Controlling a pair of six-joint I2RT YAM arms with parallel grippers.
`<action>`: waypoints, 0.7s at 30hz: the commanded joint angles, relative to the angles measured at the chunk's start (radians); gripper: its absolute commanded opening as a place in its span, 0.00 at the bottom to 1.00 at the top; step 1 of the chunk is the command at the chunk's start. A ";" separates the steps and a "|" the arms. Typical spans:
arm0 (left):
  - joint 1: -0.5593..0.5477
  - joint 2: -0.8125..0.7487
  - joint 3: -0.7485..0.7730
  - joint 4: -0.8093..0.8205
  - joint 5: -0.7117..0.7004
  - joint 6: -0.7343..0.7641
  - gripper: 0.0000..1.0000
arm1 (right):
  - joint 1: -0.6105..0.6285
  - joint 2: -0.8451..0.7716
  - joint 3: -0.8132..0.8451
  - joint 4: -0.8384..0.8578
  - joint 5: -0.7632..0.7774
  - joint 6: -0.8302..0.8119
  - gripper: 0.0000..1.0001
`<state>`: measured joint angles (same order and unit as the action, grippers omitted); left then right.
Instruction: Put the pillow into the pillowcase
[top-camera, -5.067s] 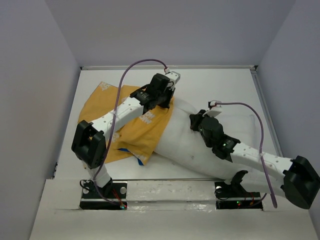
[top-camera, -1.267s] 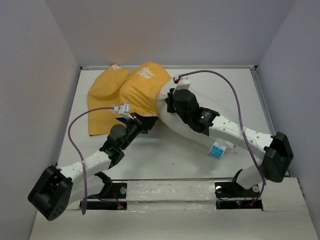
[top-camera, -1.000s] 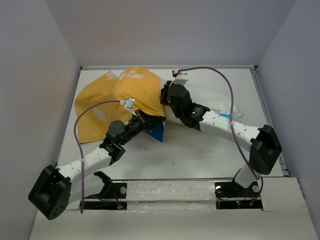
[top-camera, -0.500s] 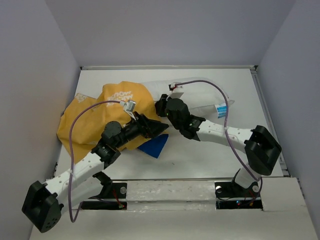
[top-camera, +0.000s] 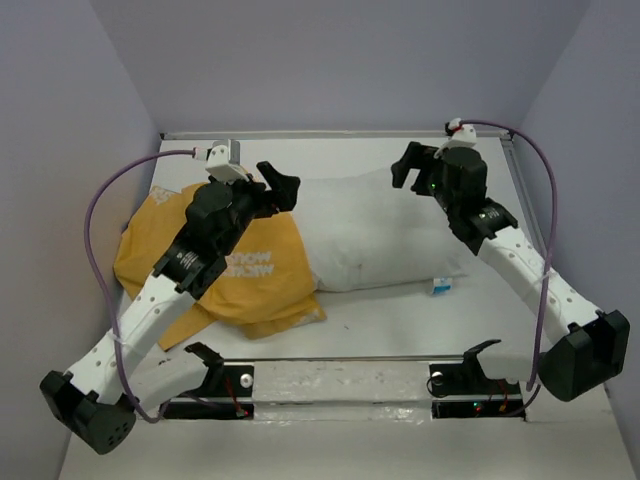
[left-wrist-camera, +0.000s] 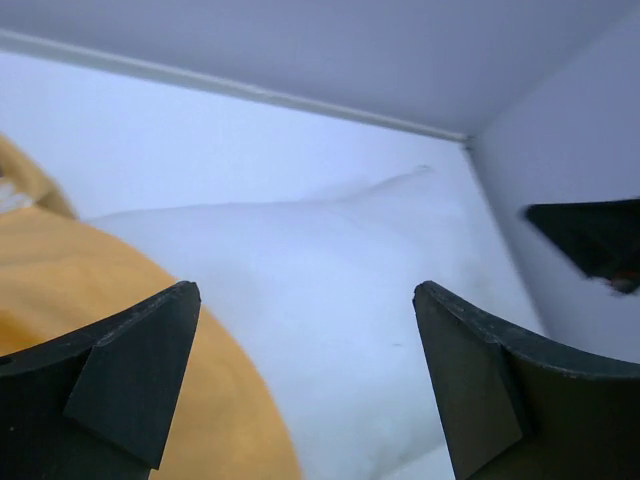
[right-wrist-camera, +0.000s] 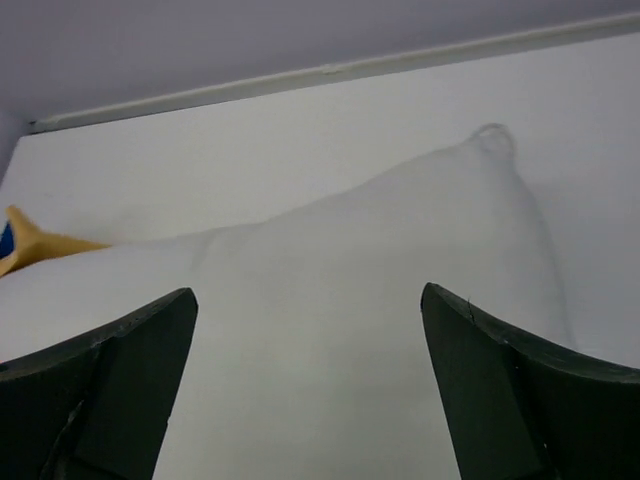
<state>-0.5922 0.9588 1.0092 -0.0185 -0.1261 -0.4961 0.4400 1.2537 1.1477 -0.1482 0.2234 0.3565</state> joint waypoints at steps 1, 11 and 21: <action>0.081 0.173 0.026 -0.201 -0.202 0.109 0.99 | -0.249 0.038 -0.016 -0.106 -0.169 0.019 1.00; 0.114 0.391 -0.074 -0.047 -0.034 0.116 0.31 | -0.302 0.138 -0.264 0.099 -0.654 0.085 0.48; 0.003 0.810 0.553 0.095 0.255 0.175 0.02 | 0.267 -0.295 -0.562 0.151 -0.429 0.309 0.00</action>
<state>-0.4866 1.6733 1.3193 -0.0391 -0.1020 -0.3431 0.4530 1.0958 0.6434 -0.0185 -0.1612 0.5114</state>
